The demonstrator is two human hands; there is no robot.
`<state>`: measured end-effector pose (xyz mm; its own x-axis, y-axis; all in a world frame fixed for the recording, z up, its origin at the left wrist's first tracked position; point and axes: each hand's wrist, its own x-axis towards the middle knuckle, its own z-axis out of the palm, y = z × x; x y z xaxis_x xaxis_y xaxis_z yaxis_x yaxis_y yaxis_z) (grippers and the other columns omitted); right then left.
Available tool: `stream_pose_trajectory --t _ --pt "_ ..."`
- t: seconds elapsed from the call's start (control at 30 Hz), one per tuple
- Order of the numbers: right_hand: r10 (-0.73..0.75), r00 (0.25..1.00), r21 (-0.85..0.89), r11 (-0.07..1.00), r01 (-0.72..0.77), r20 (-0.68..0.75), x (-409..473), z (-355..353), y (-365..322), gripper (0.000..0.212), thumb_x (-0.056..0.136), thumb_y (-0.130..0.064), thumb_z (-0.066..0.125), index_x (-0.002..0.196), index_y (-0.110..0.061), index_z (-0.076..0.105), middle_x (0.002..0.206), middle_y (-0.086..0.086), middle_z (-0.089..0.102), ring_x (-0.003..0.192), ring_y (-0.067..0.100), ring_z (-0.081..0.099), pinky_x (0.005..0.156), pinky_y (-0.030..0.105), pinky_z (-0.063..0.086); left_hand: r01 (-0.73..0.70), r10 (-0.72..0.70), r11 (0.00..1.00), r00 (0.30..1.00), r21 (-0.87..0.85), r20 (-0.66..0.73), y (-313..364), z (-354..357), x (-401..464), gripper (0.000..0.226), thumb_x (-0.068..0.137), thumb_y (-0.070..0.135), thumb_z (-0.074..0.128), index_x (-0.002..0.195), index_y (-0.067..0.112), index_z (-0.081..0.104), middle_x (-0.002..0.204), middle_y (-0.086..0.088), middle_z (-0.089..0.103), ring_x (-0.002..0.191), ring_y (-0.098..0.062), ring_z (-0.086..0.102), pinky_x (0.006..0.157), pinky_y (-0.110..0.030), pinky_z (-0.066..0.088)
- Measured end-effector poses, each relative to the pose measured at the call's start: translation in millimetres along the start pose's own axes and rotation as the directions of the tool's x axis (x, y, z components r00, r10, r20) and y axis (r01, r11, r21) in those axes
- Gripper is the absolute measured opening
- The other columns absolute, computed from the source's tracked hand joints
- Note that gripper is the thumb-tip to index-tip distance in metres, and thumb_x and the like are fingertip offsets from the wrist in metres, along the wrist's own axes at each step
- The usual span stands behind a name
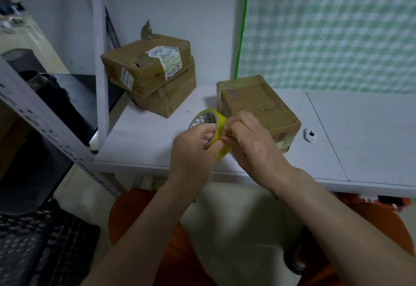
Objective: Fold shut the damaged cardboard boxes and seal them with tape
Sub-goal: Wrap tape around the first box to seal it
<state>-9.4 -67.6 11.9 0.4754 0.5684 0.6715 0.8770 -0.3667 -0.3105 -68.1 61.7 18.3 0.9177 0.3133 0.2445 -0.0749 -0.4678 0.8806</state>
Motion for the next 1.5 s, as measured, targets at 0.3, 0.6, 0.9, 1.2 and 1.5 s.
stream_pose_trajectory --t 0.3,0.6,0.9,1.2,1.5 --pt "-0.126 0.989 -0.122 0.983 0.135 0.079 -7.9 -8.7 3.3 0.002 0.087 0.003 0.055 0.087 0.001 0.056 0.089 0.016 0.055 0.081 0.024 0.047 0.068 0.033 0.042 0.049 -0.049 0.999 0.998 -0.005 0.041 -0.1 -1.5 0.4 0.029 0.078 0.01 0.072 0.089 0.029 0.052 0.068 0.005 0.067 0.064 -0.006 0.063 0.064 -0.026 0.052" --pt "0.027 0.983 0.041 0.999 -0.035 0.181 -3.1 -10.5 2.6 0.008 0.083 0.003 0.053 0.086 -0.004 0.052 0.075 -0.007 0.044 0.066 0.006 0.032 0.058 0.019 0.028 0.136 -0.107 0.989 0.93 -0.057 0.35 1.0 -22.5 5.8 0.046 0.064 0.012 0.086 0.093 0.033 0.058 0.083 -0.005 0.072 0.07 -0.014 0.067 0.061 -0.029 0.056" --pt "0.193 0.958 0.308 0.917 -0.254 0.214 6.4 -9.8 -0.6 0.011 0.089 -0.006 0.06 0.084 -0.016 0.058 0.073 -0.019 0.051 0.064 -0.003 0.053 0.059 0.009 0.037 0.215 -0.251 0.965 0.925 0.152 0.286 -16.2 -31.6 16.7 0.031 0.067 0.024 0.085 0.09 0.029 0.065 0.089 -0.003 0.069 0.083 -0.024 0.064 0.063 -0.026 0.048" --pt "0.015 0.969 0.174 0.983 -0.059 0.246 17.1 -12.9 -10.9 0.001 0.082 -0.007 0.068 0.082 -0.006 0.068 0.083 -0.001 0.059 0.07 0.004 0.053 0.065 0.011 0.042 -0.096 0.092 0.995 0.981 0.016 0.17 -19.0 -15.3 8.7 0.022 0.058 0.04 0.066 0.061 0.02 0.059 0.065 -0.001 0.06 0.066 -0.012 0.055 0.059 -0.034 0.048" --pt "0.351 0.928 0.334 0.896 -0.293 -0.128 8.9 -28.4 -5.5 0.017 0.088 -0.013 0.061 0.103 -0.011 0.068 0.102 0.002 0.064 0.095 0.01 0.06 0.086 0.02 0.047 0.091 -0.083 0.955 0.996 -0.282 0.042 -15.5 -5.5 4.6 0.018 0.079 0.0 0.073 0.072 0.017 0.072 0.063 -0.004 0.069 0.062 -0.012 0.063 0.068 -0.034 0.054"
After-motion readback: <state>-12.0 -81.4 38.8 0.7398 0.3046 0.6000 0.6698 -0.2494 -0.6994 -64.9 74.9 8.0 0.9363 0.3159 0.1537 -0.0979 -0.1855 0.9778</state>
